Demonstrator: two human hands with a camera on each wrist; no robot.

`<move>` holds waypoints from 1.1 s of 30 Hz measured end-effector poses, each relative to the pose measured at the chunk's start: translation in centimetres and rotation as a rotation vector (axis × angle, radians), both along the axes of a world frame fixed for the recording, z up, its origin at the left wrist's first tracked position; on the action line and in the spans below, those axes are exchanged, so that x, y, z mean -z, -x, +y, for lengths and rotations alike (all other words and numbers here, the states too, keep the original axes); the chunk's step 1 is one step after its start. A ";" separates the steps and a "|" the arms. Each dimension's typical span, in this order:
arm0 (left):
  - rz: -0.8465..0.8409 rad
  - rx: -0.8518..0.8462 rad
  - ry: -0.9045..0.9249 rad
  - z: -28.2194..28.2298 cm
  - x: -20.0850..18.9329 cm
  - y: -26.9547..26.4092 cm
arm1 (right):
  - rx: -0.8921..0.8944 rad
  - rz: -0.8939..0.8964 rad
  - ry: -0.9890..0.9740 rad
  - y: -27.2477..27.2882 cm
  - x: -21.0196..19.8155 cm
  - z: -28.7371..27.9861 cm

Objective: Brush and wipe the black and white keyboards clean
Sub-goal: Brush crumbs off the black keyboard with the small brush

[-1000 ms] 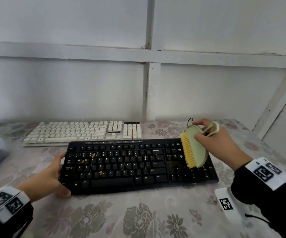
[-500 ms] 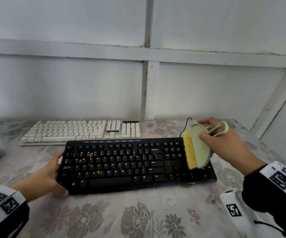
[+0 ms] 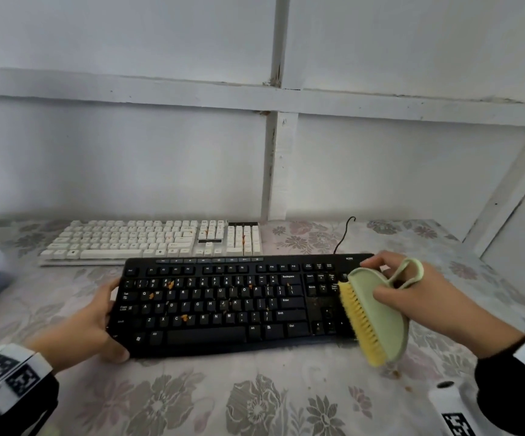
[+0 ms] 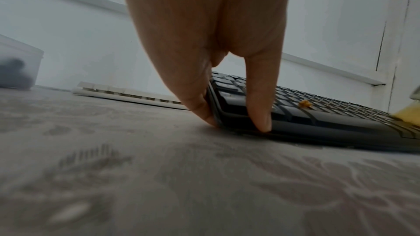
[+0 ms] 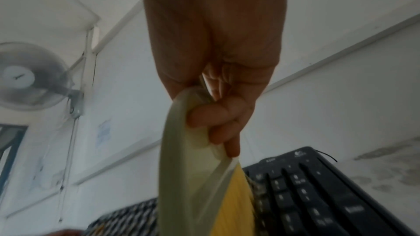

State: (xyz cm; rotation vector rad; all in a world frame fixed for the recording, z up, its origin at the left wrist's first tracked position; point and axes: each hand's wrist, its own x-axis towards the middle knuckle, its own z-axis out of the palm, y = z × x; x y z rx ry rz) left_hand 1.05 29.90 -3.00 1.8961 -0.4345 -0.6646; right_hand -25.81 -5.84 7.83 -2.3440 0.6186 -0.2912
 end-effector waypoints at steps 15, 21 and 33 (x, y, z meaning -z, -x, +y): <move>-0.012 0.034 -0.035 0.1 -0.4 0.2 | 0.045 -0.017 -0.019 0.1 0.8 0.4; -0.024 0.025 -0.064 0.3 -0.1 -0.1 | 0.083 -0.194 -0.071 -1.7 -1.1 -1.0; -0.023 0.003 -0.016 0.0 -0.3 0.2 | -0.004 -0.050 0.023 -1.9 1.1 0.6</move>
